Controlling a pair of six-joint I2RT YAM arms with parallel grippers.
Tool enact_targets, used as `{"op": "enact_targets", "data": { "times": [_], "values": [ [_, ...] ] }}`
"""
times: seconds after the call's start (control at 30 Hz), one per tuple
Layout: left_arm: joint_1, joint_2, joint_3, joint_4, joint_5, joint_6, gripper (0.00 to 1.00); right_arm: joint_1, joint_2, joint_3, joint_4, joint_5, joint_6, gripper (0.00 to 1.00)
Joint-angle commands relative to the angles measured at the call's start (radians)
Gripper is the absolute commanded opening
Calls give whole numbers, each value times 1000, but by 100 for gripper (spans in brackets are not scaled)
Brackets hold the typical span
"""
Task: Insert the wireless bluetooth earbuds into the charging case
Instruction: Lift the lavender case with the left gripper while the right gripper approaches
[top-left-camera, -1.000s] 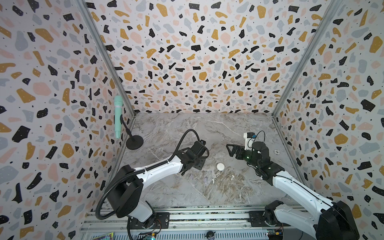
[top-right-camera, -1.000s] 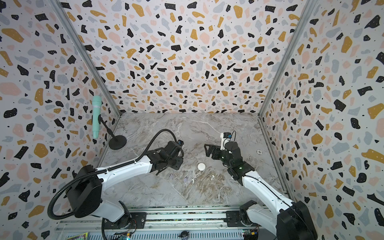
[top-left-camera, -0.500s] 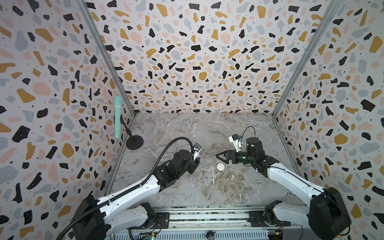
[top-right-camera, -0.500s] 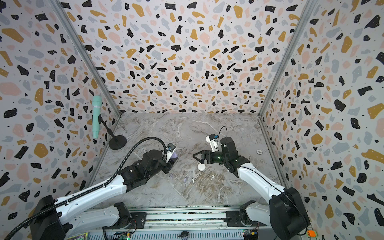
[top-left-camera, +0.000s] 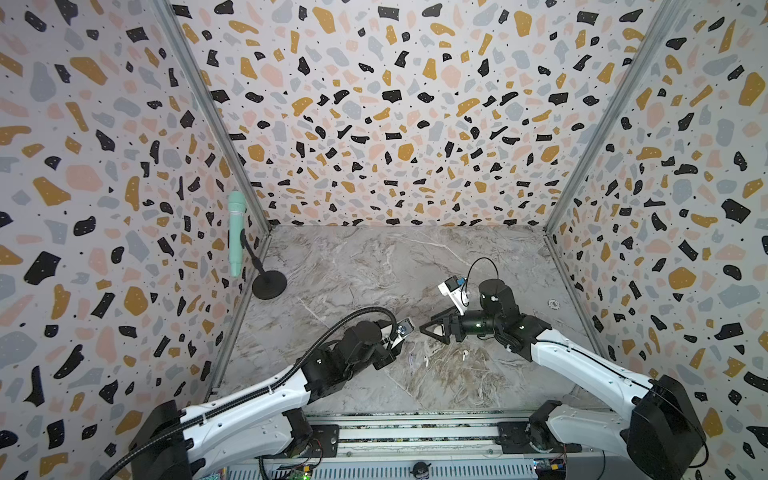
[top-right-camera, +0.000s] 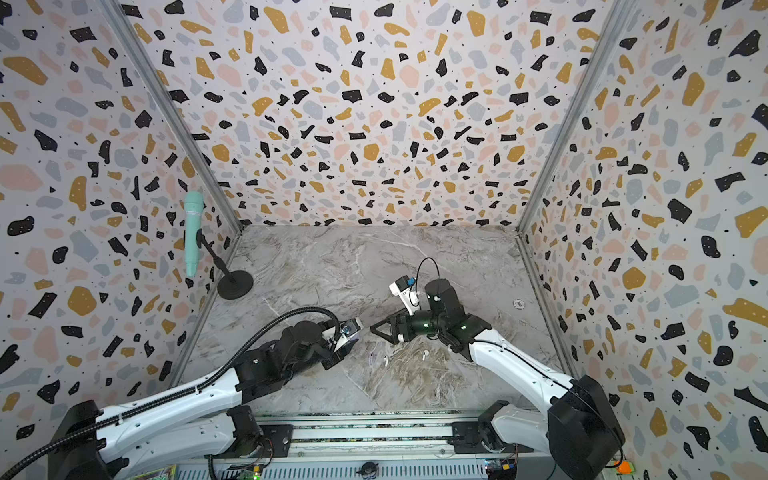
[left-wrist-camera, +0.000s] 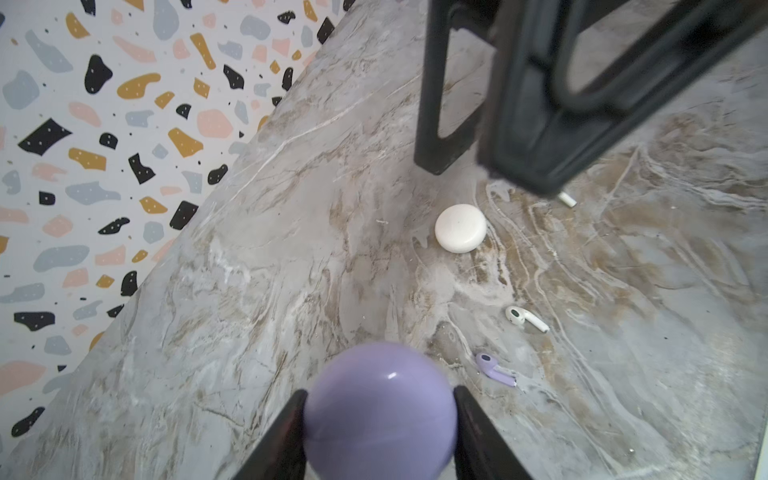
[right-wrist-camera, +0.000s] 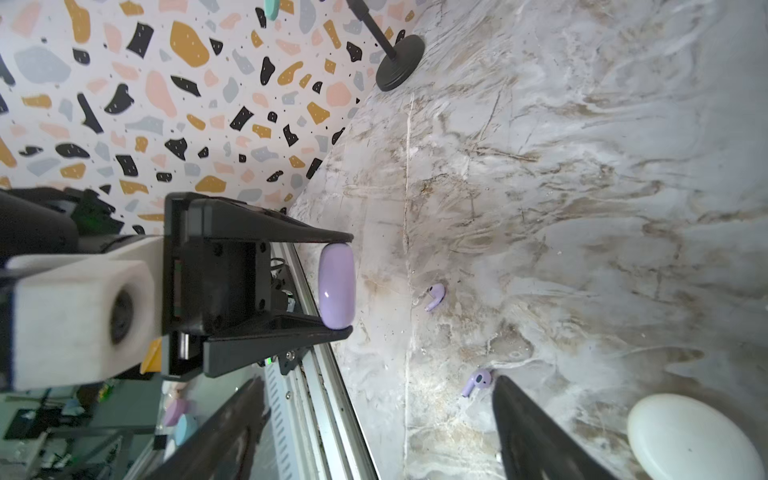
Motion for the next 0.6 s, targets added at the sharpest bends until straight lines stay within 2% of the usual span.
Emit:
{"op": "enact_targets", "data": {
  "times": [0.0,0.4,0.5,0.57],
  "values": [
    [-6,-56,-42,73,87,58,0,28,-9,38,-2,1,-38,80],
    [-9,-48,-59,111,133,66,0,116,50,58,12,8,-38,66],
    [-10,-48,-69,116,148,72,0,121,70,60,24,10,-27,59],
    [-9,-48,-72,120,155,72,0,121,81,62,36,-2,-21,58]
  ]
}}
